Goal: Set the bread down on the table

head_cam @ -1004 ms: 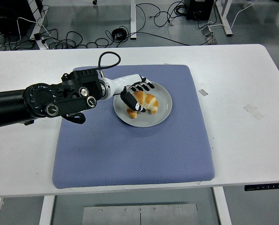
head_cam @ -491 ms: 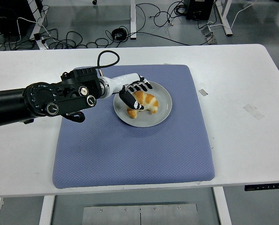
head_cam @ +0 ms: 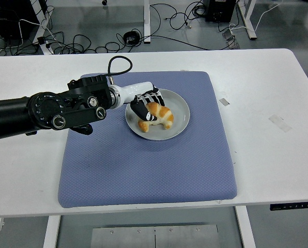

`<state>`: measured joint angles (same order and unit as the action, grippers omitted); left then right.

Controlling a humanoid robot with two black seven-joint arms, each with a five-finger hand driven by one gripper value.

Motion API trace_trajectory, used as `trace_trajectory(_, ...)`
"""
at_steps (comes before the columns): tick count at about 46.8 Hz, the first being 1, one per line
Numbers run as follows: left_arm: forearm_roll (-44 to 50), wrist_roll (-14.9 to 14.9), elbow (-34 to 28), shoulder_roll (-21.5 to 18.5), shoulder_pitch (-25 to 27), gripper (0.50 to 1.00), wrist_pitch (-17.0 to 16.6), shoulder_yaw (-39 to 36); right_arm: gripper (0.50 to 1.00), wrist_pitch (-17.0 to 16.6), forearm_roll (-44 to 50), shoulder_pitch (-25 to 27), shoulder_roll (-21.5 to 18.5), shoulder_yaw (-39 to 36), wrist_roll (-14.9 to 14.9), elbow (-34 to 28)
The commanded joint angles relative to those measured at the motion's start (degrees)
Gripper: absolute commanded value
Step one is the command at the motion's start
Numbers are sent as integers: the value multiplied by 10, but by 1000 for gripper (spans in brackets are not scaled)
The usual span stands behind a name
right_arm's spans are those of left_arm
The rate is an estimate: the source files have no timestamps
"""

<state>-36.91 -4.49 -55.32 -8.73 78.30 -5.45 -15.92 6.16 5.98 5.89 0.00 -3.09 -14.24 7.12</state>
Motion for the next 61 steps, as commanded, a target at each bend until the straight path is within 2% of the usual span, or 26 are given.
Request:
trace_trajectory(1, 0, 1, 4, -1, 8, 500, 0, 0, 1000, 0, 0, 0, 0, 0, 0, 0)
trace_trajectory(11, 0, 3, 20, -9, 76, 500, 9, -3, 1000, 0, 0, 0, 0, 0, 0, 0)
trace_trajectory(16, 0, 5, 23, -23, 91, 500, 18, -9, 1000, 0, 0, 0, 0, 0, 0, 0)
trace_trajectory(23, 3, 6, 57, -24, 85, 500, 23, -10, 1000, 0, 0, 1, 0, 0, 0, 0)
trace_trajectory(31, 11, 26, 72, -59, 78, 500, 32, -7, 1000, 0, 0, 0, 0, -1, 0, 0)
trace_trajectory(35, 13, 27, 80, -66, 71, 500, 44, -5, 1000, 0, 0, 0, 0, 0, 0, 0)
trace_trajectory(51, 6, 32, 79, -133, 38, 500, 74, -7, 1000, 0, 0, 1, 0, 0, 0, 0)
trace_trajectory(61, 4, 34, 79, -140, 11, 500, 72, -6, 1000, 0, 0, 0, 0, 0, 0, 0)
